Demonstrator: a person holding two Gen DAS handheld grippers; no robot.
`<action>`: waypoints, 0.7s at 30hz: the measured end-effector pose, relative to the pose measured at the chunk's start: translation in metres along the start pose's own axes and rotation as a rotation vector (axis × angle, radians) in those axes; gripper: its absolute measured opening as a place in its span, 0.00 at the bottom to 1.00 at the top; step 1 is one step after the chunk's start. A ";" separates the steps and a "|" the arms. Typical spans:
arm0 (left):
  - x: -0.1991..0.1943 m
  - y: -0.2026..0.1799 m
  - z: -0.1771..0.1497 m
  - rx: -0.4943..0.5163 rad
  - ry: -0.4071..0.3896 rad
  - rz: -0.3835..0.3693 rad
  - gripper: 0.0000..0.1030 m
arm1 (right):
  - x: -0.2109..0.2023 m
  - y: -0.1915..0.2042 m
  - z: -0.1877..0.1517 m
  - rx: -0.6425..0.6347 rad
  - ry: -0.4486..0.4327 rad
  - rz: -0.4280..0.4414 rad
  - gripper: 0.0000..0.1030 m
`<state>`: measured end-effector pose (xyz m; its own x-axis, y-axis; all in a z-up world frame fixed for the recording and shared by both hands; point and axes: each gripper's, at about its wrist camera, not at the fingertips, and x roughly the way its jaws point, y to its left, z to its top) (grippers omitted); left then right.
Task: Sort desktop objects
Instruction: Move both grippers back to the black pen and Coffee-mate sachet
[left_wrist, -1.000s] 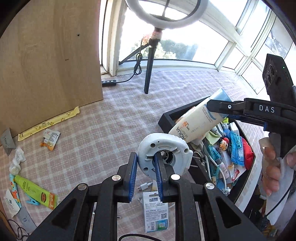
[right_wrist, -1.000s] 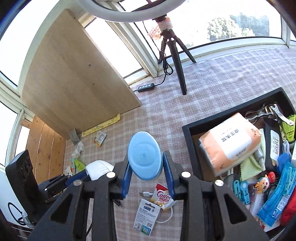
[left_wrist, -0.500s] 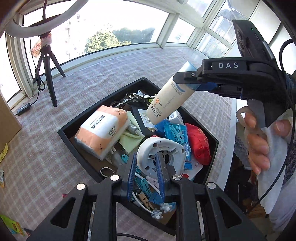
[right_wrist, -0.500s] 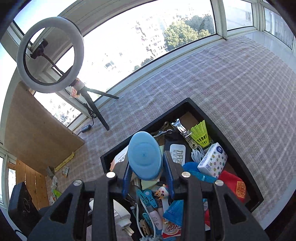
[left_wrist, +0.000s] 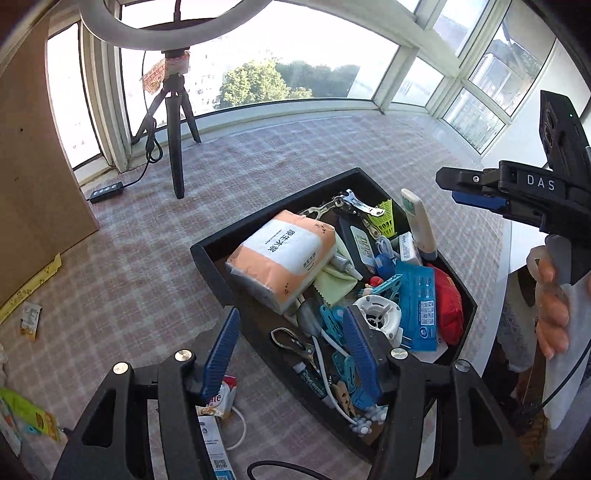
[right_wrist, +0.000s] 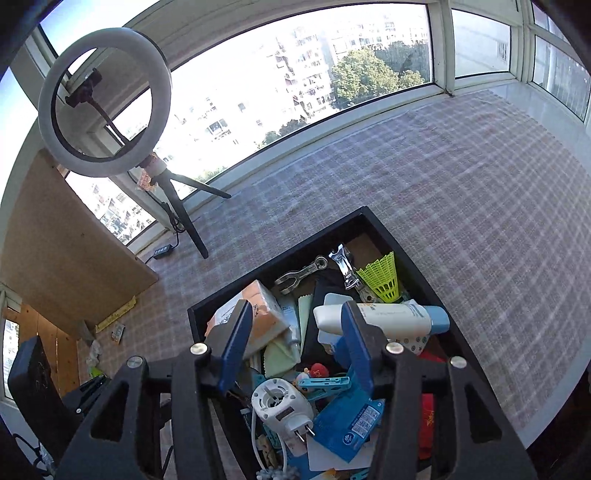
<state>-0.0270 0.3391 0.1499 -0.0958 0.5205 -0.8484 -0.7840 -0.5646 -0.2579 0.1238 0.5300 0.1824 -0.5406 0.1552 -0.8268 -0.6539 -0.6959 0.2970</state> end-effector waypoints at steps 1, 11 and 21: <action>-0.002 0.009 -0.003 -0.022 0.000 0.006 0.54 | 0.002 0.004 -0.001 -0.014 0.004 0.000 0.48; -0.029 0.115 -0.052 -0.224 -0.001 0.165 0.54 | 0.029 0.059 -0.023 -0.157 0.062 0.055 0.48; -0.078 0.247 -0.131 -0.494 -0.001 0.338 0.54 | 0.068 0.131 -0.059 -0.350 0.150 0.116 0.48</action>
<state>-0.1327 0.0754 0.0924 -0.2911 0.2602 -0.9206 -0.3321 -0.9299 -0.1578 0.0326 0.4083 0.1374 -0.5003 -0.0248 -0.8655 -0.3589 -0.9037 0.2334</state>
